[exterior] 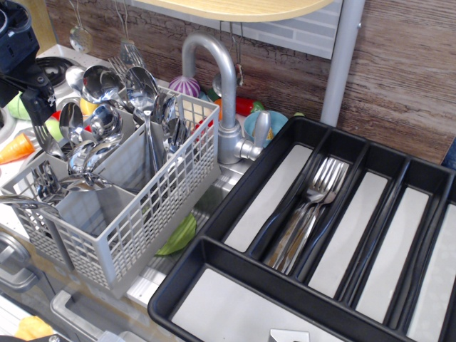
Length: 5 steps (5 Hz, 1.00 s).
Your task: Put fork from basket to tray
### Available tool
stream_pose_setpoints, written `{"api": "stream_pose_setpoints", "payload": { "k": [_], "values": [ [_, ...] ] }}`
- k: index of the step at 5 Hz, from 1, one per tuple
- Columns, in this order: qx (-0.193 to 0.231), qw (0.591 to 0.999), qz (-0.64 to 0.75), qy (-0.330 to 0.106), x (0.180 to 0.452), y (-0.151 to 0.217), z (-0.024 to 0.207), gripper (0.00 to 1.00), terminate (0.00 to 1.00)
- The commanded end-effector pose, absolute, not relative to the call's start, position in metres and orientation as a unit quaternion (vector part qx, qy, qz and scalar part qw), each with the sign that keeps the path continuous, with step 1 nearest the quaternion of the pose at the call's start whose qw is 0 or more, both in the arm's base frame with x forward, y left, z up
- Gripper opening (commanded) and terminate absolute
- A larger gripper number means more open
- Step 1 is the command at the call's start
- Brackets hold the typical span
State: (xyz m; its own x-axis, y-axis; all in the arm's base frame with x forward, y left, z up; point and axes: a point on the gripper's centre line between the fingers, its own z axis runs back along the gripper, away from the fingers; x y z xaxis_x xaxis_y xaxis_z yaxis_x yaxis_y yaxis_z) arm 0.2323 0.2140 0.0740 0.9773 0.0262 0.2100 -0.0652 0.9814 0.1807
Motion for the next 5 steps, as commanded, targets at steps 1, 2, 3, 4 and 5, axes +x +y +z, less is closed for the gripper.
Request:
{"api": "stream_pose_setpoints", "payload": {
  "k": [1, 2, 3, 4, 5],
  "values": [
    [0.094, 0.990, 0.023, -0.104, 0.232, 0.214, 0.074, 1.00, 0.00],
    [0.076, 0.991, 0.019, -0.104, 0.235, 0.213, 0.068, 1.00, 0.00],
    [0.072, 0.991, 0.019, -0.112, 0.239, 0.212, 0.064, 1.00, 0.00],
    [0.063, 0.991, 0.016, -0.116, 0.243, 0.214, 0.056, 1.00, 0.00],
    [0.059, 0.991, 0.024, -0.117, 0.247, 0.214, 0.048, 1.00, 0.00]
  ]
}}
